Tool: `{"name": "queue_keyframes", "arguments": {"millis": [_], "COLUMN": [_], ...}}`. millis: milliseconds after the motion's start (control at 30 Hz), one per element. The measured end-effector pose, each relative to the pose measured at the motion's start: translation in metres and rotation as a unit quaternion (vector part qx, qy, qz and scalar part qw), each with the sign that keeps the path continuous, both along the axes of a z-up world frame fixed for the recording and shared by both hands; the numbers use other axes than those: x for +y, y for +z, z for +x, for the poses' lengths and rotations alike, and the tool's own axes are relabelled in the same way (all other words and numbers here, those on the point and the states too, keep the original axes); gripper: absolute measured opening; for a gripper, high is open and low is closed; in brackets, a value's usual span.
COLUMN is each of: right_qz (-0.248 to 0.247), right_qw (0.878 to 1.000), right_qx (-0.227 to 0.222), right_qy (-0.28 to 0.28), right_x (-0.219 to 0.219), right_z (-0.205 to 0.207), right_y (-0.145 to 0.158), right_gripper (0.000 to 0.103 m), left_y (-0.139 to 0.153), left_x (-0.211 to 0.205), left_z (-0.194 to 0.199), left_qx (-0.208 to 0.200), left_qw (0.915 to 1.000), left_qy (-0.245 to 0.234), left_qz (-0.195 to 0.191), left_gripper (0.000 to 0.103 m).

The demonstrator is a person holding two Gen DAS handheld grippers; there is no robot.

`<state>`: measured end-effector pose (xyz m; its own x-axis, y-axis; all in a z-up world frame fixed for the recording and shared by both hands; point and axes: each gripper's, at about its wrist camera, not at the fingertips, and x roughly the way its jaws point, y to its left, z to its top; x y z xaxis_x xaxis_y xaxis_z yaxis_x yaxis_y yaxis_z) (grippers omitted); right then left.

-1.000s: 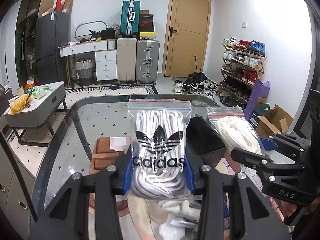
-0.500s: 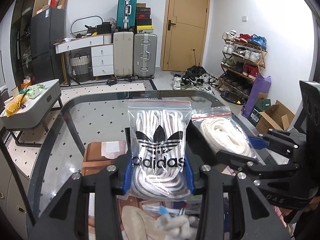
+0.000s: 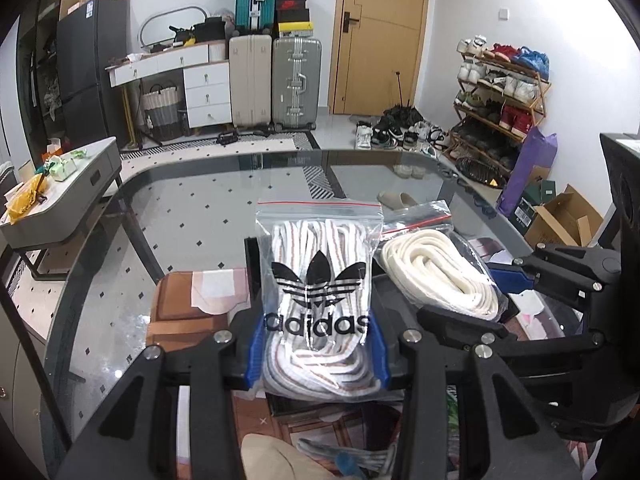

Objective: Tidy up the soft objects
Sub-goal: 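Lower both bags into the black box and open both tools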

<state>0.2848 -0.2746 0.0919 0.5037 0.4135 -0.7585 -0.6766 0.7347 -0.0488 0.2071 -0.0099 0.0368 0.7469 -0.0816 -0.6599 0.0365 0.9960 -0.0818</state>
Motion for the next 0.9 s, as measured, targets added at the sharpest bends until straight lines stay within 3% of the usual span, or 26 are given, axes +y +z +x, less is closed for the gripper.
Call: {"name": "queue_keyframes", "arguments": {"millis": [167, 467, 633, 700, 767, 800, 900], "right_qz": [-0.009, -0.011, -0.020, -0.015, 0.001, 0.007, 0.028], "right_qw": [1.000, 0.999, 1.000, 1.000, 0.999, 0.999, 0.999], "right_qx": [0.012, 0.026, 0.007, -0.018, -0.028, -0.032, -0.041], "right_qy": [0.007, 0.020, 0.020, 0.019, 0.021, 0.016, -0.001], "right_x": [0.004, 0.002, 0.000, -0.003, -0.009, -0.012, -0.024], "right_z": [0.011, 0.021, 0.023, 0.018, 0.011, 0.007, -0.001], "right_y": [-0.010, -0.013, -0.013, -0.010, -0.005, -0.002, 0.008], "right_gripper": [0.042, 0.042, 0.055, 0.062, 0.070, 0.079, 0.089], "left_y": [-0.004, -0.012, -0.012, -0.011, -0.007, -0.004, 0.007], "left_x": [-0.006, -0.001, 0.000, 0.002, 0.004, 0.004, 0.008], "left_z": [0.008, 0.016, 0.017, 0.016, 0.012, 0.008, -0.006], "left_qx": [0.003, 0.017, 0.020, 0.020, 0.014, 0.007, -0.022], "left_qw": [0.9999, 0.9997, 0.9997, 0.9995, 0.9992, 0.9993, 0.9993], "left_qy": [-0.004, -0.014, -0.016, -0.018, -0.023, -0.021, -0.012], "left_qz": [0.011, -0.005, -0.004, -0.016, -0.030, -0.030, -0.027], "left_gripper": [0.041, 0.041, 0.044, 0.050, 0.070, 0.073, 0.095]}}
